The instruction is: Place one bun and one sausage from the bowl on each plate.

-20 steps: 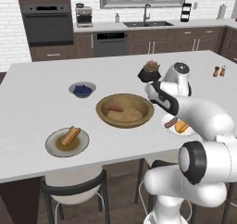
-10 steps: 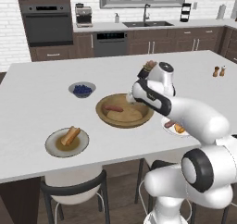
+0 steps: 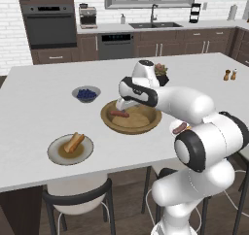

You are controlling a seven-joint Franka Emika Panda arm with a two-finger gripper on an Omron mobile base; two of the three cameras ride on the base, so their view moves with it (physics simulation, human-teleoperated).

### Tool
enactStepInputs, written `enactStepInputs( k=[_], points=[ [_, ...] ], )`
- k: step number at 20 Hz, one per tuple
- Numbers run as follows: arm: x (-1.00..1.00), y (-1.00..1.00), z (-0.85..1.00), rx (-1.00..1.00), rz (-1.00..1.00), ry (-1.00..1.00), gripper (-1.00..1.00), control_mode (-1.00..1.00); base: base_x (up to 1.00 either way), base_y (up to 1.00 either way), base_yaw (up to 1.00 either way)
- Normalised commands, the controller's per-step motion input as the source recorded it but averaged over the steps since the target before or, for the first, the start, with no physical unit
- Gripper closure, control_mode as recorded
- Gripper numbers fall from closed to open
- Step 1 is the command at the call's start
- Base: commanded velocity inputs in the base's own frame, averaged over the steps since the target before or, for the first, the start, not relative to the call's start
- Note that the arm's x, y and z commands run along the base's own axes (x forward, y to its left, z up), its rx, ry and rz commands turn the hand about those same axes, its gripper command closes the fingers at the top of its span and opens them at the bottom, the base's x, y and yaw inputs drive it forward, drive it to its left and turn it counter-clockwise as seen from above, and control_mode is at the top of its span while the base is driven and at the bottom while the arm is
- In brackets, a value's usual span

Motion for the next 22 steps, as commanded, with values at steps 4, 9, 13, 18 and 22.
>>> enactStepInputs(
  k=[4, 9, 13, 18, 22],
  points=[
    [0.62, -0.31, -0.56, -0.17, 0.05, 0.00, -1.00, -1.00, 0.00, 0.00, 0.00],
    [0.35, -0.16, -0.63, -0.11, 0.05, -0.02, -1.00, -1.00, 0.00, 0.00, 0.00],
    [0.17, 0.00, -0.32, -0.04, 0.01, -0.05, -1.00, -1.00, 0.00, 0.00, 0.00],
    [0.24, 0.00, -0.31, -0.01, 0.00, -0.09, -1.00, -1.00, 0.00, 0.00, 0.00],
    [0.54, 0.00, -0.22, 0.00, 0.00, -0.01, -1.00, -1.00, 0.00, 0.00, 0.00]
  ],
)
